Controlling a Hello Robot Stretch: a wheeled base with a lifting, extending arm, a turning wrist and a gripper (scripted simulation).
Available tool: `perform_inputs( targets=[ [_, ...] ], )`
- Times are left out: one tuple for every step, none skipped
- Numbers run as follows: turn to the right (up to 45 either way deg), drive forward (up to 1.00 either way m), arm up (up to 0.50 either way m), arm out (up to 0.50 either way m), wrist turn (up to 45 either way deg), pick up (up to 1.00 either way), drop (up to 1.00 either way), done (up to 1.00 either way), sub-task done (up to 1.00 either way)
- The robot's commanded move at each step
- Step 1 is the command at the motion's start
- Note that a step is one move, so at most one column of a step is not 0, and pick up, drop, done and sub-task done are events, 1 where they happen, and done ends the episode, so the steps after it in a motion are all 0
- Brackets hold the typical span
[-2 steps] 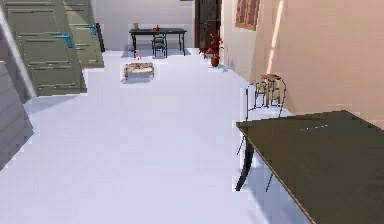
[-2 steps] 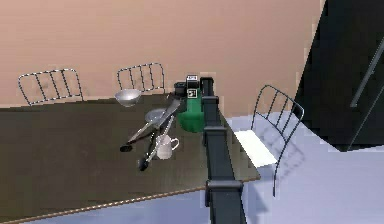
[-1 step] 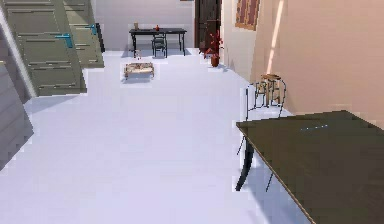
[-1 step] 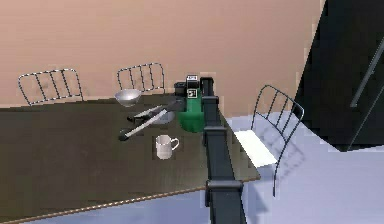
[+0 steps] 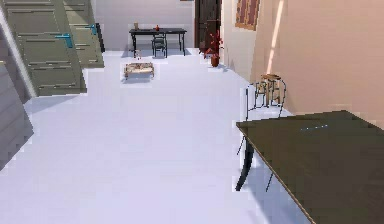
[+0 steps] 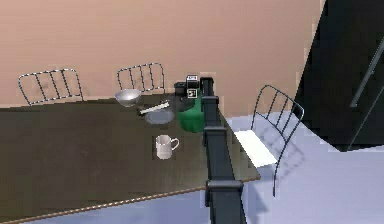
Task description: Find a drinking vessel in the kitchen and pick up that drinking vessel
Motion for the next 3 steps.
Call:
perform_inputs(
  targets=[
    [0.0,0.0,0.0,0.0,12.0,0.0,0.0,0.0,0.0],
    [0.0,0.0,-0.3,0.0,0.0,0.0,0.0,0.0,0.0],
    [0.0,0.0,0.0,0.0,0.0,1.0,0.0,0.0,0.0]
  ],
)
